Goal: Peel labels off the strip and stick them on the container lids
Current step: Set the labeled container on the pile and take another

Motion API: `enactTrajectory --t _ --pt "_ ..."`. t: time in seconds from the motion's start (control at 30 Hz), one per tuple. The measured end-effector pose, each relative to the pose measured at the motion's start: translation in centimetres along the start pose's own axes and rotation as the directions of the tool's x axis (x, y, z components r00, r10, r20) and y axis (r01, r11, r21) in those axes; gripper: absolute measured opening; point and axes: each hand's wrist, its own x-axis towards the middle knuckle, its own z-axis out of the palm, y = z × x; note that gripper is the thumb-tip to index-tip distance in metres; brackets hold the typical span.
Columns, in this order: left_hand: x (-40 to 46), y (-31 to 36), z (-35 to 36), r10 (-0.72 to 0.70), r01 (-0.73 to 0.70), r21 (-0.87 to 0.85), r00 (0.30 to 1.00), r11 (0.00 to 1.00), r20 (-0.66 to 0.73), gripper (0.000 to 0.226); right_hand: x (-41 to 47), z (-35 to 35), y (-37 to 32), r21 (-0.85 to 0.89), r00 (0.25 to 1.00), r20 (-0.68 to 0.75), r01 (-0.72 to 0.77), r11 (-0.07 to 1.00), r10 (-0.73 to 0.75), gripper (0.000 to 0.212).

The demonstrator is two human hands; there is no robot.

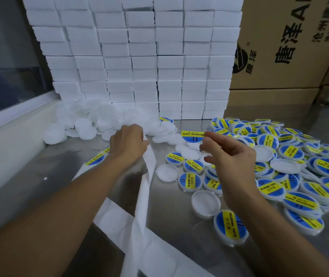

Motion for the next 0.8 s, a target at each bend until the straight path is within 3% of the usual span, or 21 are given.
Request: enactTrajectory --t 0.13,0.23,0.33,0.4,0.53,0.67,0.8 --pt "2.0 -0.7 0.6 -0.005 0.005 -0.01 1.0 1.0 0.005 0.022 0.1 -0.2 0.4 -0.031 0.999 -0.025 0.036 0.999 -0.036 0.013" --pt "3.1 -2.1 1.3 -0.003 0.004 0.014 1.0 1.0 -0.02 0.038 0.3 -0.3 0.7 -0.031 0.998 -0.046 0.037 0.999 -0.038 0.015" --pt "4.4 -3.0 1.6 0.006 -0.013 0.065 0.994 0.998 0.113 0.072 0.5 -0.2 1.0 0.01 0.998 -0.066 0.023 1.0 -0.022 0.018" --pt "5.3 -3.2 1.9 0.031 -0.055 0.1 0.973 0.993 0.231 0.082 0.6 -0.1 1.1 0.006 0.997 -0.065 0.031 0.999 -0.031 0.019" --pt "6.8 -2.4 3.2 0.015 -0.063 0.135 0.943 0.989 0.333 0.059 0.5 0.1 1.3 -0.039 0.998 -0.044 0.052 0.998 -0.054 0.019" --pt "7.4 -1.8 4.1 -0.014 -0.011 0.13 0.982 0.992 0.188 0.047 0.7 -0.1 1.5 -0.059 0.997 -0.043 0.062 0.996 -0.065 0.019" --pt "7.1 -1.4 4.2 -0.066 0.054 0.134 0.994 0.99 0.084 0.021 0.7 -0.2 1.5 -0.067 0.997 -0.04 0.064 0.996 -0.067 0.019"
